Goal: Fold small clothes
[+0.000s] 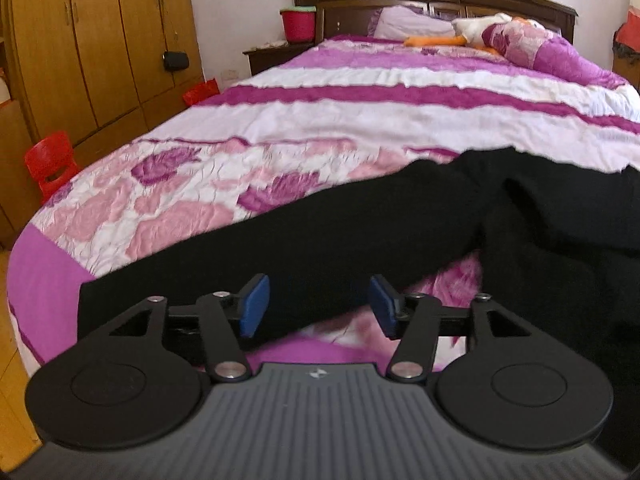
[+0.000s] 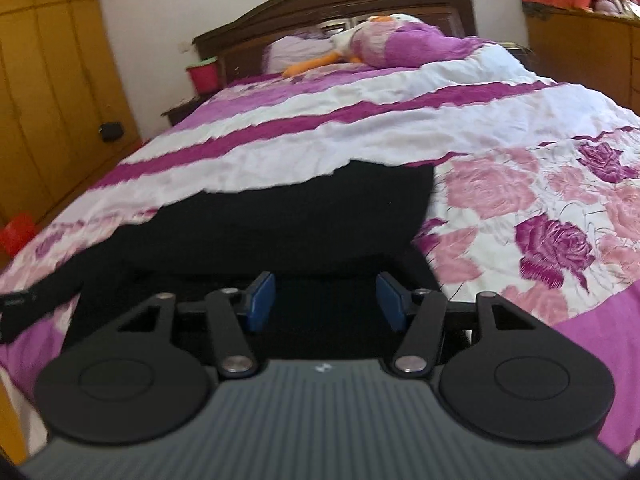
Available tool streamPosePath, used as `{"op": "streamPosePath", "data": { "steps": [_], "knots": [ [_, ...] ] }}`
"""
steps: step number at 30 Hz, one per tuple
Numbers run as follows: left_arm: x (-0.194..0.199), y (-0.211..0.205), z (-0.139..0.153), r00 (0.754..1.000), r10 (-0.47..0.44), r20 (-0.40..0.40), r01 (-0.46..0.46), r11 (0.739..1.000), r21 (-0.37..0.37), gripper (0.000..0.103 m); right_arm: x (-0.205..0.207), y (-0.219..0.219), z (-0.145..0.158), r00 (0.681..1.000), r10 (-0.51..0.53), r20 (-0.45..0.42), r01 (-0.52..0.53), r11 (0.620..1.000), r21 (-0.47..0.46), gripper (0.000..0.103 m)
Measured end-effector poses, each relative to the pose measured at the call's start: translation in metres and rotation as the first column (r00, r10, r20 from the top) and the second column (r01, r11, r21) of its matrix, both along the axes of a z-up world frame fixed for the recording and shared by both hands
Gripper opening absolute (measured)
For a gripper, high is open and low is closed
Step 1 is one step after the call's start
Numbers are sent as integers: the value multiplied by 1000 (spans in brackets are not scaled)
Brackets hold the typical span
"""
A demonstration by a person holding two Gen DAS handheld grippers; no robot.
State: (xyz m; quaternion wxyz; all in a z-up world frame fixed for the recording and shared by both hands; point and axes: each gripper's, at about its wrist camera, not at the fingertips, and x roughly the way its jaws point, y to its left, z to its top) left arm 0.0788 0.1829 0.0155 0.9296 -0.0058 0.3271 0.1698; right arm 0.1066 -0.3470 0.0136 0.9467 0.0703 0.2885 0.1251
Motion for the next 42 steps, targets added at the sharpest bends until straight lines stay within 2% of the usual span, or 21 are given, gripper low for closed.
{"op": "streamPosePath", "data": {
  "steps": [5, 7, 11, 18, 20, 21, 22, 25, 28, 32, 38, 42],
  "knots": [
    [-2, 4, -20, 999, -23, -47, 24, 999, 28, 63, -17, 17, -7, 999, 29, -31, -30, 999, -37, 59],
    [-2, 5, -29, 998, -21, -52, 24, 998, 63, 63, -23, 21, -12, 999, 18, -44, -20, 999, -48, 59],
    [-4, 13, -47, 1000, 18, -4, -17, 986, 168, 64, -31, 22, -23, 997, -12, -71, 8, 998, -64, 59],
    [3, 27, -56, 993, 92, 77, -106, 973, 207, 63, -36, 13, -38, 989, -87, -123, 79, 995, -67, 59],
    [7, 29, -56, 992, 84, 90, -102, 972, 213, 46, -38, 10, -39, 987, -103, -124, 96, 994, -59, 59],
    [10, 29, -57, 993, 75, 88, -94, 970, 226, 27, -38, 9, -39, 987, -107, -124, 101, 993, -53, 59],
    [13, 30, -56, 994, 74, 85, -92, 968, 235, 16, -39, 8, -40, 986, -109, -123, 104, 994, -45, 59],
    [16, 36, -44, 988, 91, 122, -111, 979, 173, 8, -41, 6, -43, 986, -109, -123, 107, 994, -26, 59],
    [12, 39, -20, 966, 115, 233, -141, 985, 98, 8, -40, 5, -45, 985, -108, -131, 107, 994, -19, 59],
    [12, 24, 13, 937, 85, 338, -117, 990, 73, 7, -38, 1, -48, 984, -112, -138, 112, 994, -11, 59],
    [22, -27, 59, 890, -27, 455, 15, 999, 29, 7, -38, -4, -54, 982, -114, -150, 118, 993, 16, 59],
    [36, -72, 78, 865, -117, 488, 130, 991, 6, 7, -38, -5, -56, 983, -109, -149, 115, 993, 31, 58]
  ]
}}
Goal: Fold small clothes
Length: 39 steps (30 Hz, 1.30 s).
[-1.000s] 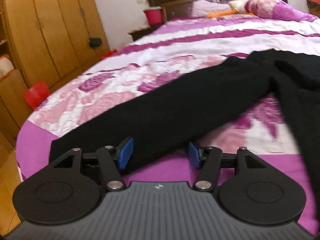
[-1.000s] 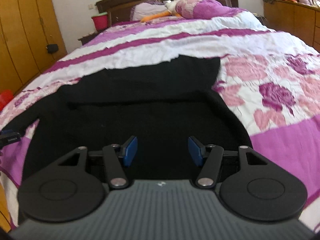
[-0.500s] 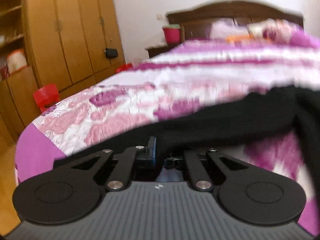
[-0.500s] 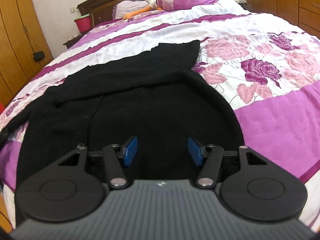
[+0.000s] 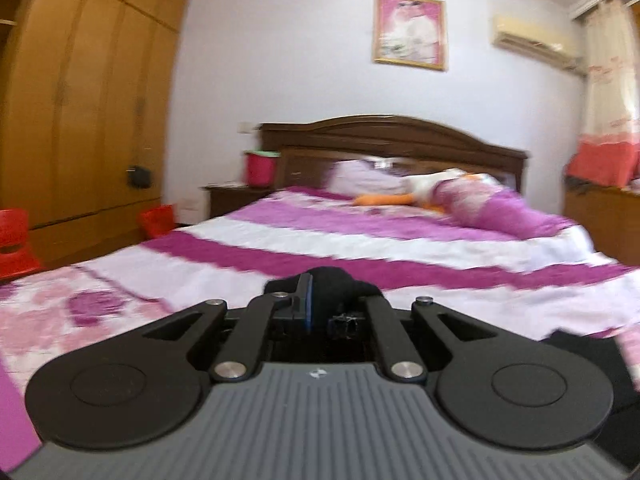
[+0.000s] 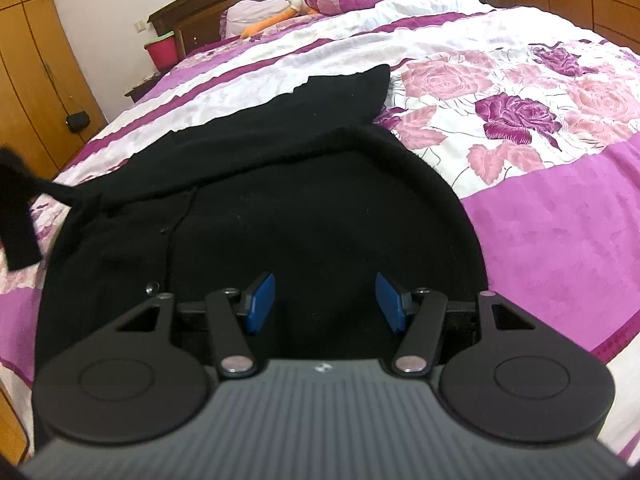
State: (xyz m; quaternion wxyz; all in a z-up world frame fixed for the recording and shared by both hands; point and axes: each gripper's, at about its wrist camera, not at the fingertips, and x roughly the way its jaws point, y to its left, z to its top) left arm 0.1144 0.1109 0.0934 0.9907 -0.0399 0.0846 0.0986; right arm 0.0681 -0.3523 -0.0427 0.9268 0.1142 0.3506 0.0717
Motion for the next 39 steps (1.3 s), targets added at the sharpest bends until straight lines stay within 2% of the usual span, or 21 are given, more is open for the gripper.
{"op": "streamPosePath", "data": {
  "steps": [5, 10, 13, 18, 21, 25, 26, 28, 31, 36, 39],
  "knots": [
    [22, -61, 0, 990, -137, -22, 136, 991, -5, 7, 0, -5, -2, 1000, 8, 4, -8, 1000, 23, 58],
    [46, -117, -25, 967, -232, -103, 229, 973, -32, 7, 0, -11, -5, 1000, 9, 6, -9, 999, 52, 58],
    [60, -135, -44, 952, -261, -159, 257, 965, -47, 7, 0, -12, -7, 1000, 13, 8, -14, 998, 60, 58],
    [76, -149, -78, 920, -301, -250, 286, 953, -96, 9, 1, -14, -10, 1000, 18, 6, -18, 997, 72, 58],
    [73, -149, -90, 901, -311, -304, 299, 950, -86, 9, 1, -18, -12, 1000, 19, 7, -20, 996, 90, 58],
    [51, -151, -95, 884, -326, -336, 324, 944, -65, 9, 2, -19, -15, 1000, 18, 7, -19, 995, 103, 57],
    [48, -152, -96, 878, -329, -347, 327, 943, -67, 11, 2, -19, -15, 1000, 19, 9, -20, 995, 99, 57],
    [43, -152, -95, 864, -338, -372, 330, 940, -89, 25, 1, -17, -15, 1000, 21, 12, -22, 996, 88, 58],
    [32, -148, -91, 852, -339, -399, 320, 940, -117, 37, 0, -16, -15, 1000, 20, 17, -22, 996, 82, 58],
    [11, -135, -82, 848, -338, -408, 307, 941, -142, 41, -1, -14, -12, 1000, 16, 20, -17, 997, 73, 58],
    [-2, -124, -75, 844, -315, -435, 289, 949, -127, 41, -2, -11, -7, 999, 19, 27, -20, 998, 63, 59]
  ]
}}
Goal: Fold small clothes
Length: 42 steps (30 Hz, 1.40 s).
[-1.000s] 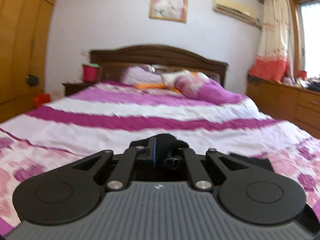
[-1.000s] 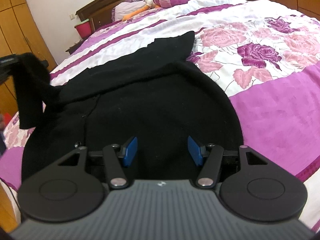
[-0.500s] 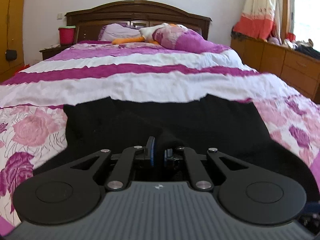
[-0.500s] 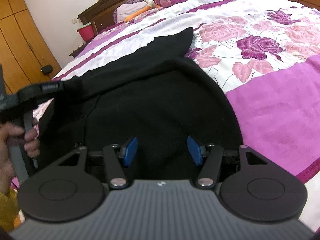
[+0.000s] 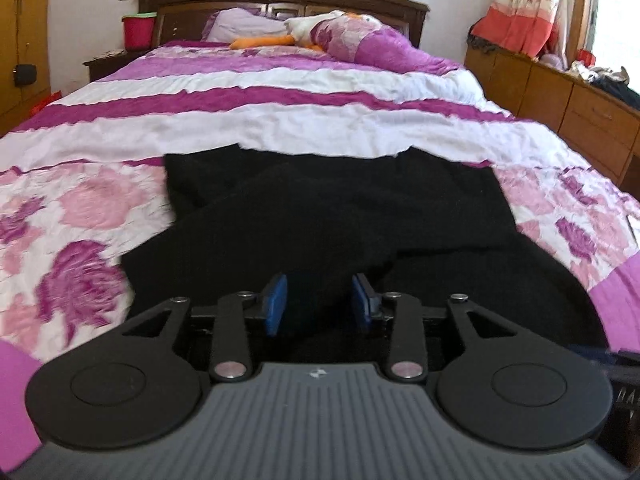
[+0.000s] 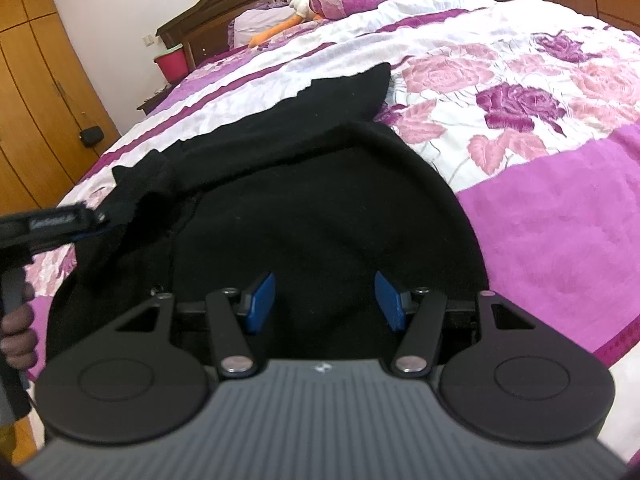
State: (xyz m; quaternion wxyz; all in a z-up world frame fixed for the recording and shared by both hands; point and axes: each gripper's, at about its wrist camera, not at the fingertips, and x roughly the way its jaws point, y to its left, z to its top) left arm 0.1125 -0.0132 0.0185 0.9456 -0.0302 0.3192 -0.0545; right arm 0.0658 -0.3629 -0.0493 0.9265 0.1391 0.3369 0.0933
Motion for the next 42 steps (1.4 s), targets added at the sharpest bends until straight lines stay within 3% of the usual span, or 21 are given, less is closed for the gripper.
{"op": "streamPosePath", "data": {
  "steps": [13, 22, 31, 37, 42],
  "knots": [
    [-53, 72, 1, 983, 180, -40, -181, 983, -14, 43, 4, 47, 30, 989, 133, 70, -128, 988, -81, 59],
    [-75, 102, -5, 969, 244, -42, -244, 970, 12, 43, 14, 119, 47, 943, 320, 95, -310, 945, -109, 59],
    [-85, 134, -6, 953, 299, -49, -301, 953, -42, 43, 28, 203, 43, 871, 483, 96, -461, 868, -185, 58],
    [-87, 142, -12, 950, 309, -51, -312, 949, -54, 43, 42, 233, 32, 851, 518, 83, -489, 840, -234, 58],
    [-91, 141, -15, 951, 307, -36, -308, 951, -33, 43, 54, 247, 14, 854, 518, 46, -490, 831, -263, 58]
  ]
}}
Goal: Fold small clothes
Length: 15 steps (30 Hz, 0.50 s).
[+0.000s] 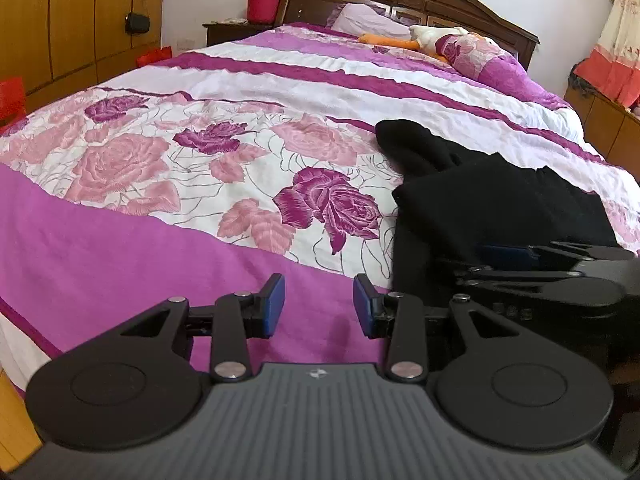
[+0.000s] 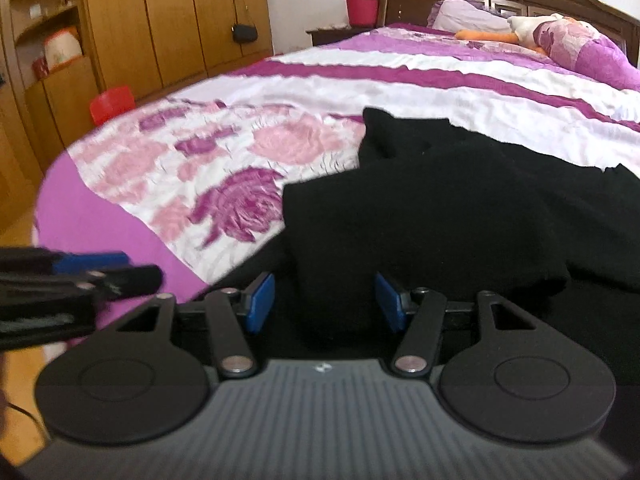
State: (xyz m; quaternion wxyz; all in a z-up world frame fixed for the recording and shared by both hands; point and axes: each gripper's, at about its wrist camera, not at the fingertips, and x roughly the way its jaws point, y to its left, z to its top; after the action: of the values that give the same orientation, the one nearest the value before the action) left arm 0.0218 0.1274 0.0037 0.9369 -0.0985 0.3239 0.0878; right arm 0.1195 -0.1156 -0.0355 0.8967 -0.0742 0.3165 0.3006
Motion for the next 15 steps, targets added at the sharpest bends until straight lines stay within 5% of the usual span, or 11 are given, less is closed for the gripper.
{"op": "streamPosePath", "data": {
  "steps": [7, 11, 15],
  "knots": [
    [4, -4, -9, 1000, -5, -20, 5, 1000, -7, 43, 1, 10, -9, 997, 3, 71, 1, 998, -62, 56],
    [6, -9, -8, 1000, -10, -16, 10, 1000, -1, 43, 5, 8, -6, 995, -15, 97, 22, 997, -72, 16],
    [8, -14, -6, 1000, -15, -10, 16, 1000, 8, 43, 8, -13, 14, 995, -45, 84, 42, 998, 47, 10]
  ]
}}
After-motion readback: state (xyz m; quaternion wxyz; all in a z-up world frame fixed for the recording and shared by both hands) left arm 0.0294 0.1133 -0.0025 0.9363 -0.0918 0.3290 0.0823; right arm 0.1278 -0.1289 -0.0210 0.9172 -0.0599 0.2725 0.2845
